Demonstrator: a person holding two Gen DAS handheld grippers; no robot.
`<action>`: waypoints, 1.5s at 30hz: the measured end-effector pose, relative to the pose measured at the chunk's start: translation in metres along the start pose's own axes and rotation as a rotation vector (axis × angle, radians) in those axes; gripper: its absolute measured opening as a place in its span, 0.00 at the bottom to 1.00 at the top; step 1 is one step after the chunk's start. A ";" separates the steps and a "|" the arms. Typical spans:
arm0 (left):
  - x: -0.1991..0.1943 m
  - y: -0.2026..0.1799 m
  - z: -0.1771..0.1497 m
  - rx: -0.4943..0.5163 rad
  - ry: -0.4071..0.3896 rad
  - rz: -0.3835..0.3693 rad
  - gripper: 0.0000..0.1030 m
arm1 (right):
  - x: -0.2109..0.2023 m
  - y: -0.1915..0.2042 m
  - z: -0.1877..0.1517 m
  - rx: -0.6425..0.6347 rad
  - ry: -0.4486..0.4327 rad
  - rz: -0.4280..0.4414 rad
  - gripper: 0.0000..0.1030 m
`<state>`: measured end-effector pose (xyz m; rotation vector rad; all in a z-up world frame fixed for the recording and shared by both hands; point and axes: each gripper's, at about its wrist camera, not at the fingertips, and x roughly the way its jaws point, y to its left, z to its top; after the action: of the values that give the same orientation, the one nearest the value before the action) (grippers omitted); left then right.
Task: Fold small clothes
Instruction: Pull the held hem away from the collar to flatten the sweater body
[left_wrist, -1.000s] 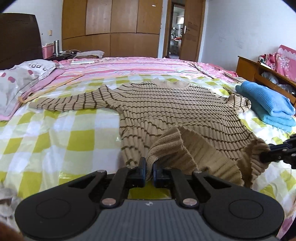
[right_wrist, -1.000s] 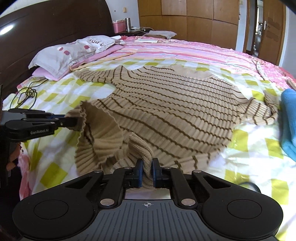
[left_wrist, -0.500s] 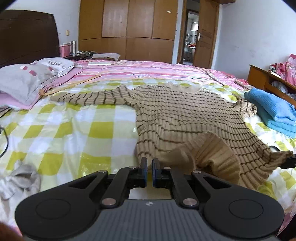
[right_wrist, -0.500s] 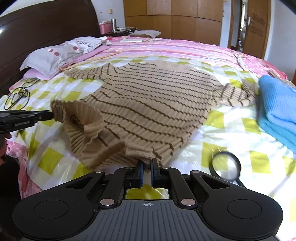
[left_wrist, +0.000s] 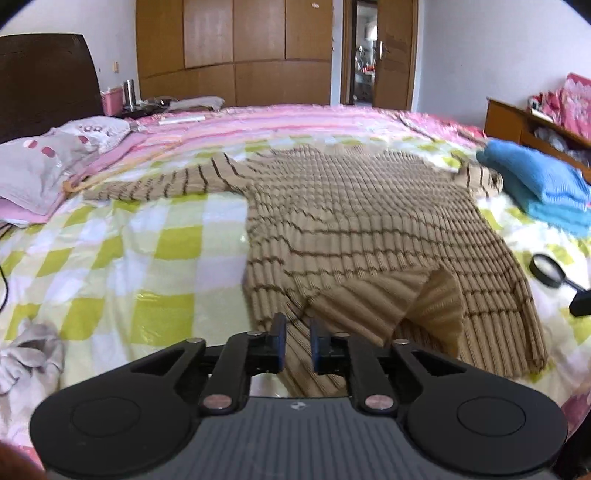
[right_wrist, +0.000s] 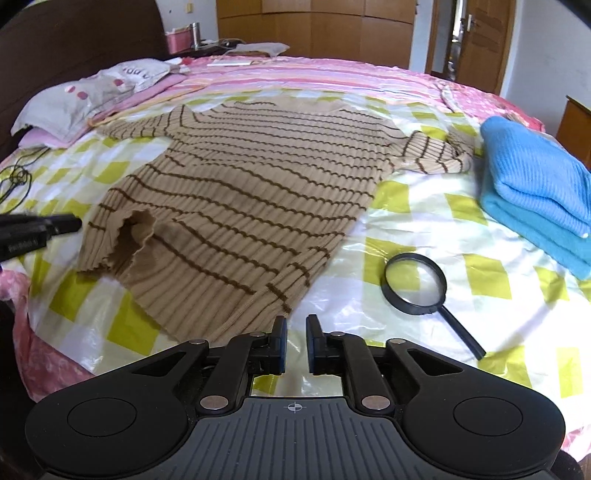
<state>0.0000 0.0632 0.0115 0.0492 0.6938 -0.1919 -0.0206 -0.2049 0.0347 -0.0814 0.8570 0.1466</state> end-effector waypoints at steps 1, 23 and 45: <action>0.003 -0.002 -0.001 0.006 0.013 0.001 0.25 | -0.001 -0.001 -0.001 0.004 -0.005 0.005 0.13; 0.020 -0.016 -0.006 0.043 0.078 0.055 0.42 | 0.021 0.017 -0.001 0.034 0.018 0.078 0.13; 0.034 0.008 -0.004 -0.153 0.130 0.035 0.43 | 0.039 0.003 -0.008 0.147 0.034 0.092 0.31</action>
<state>0.0242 0.0659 -0.0137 -0.0727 0.8343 -0.1019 -0.0020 -0.1993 0.0003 0.0941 0.9039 0.1686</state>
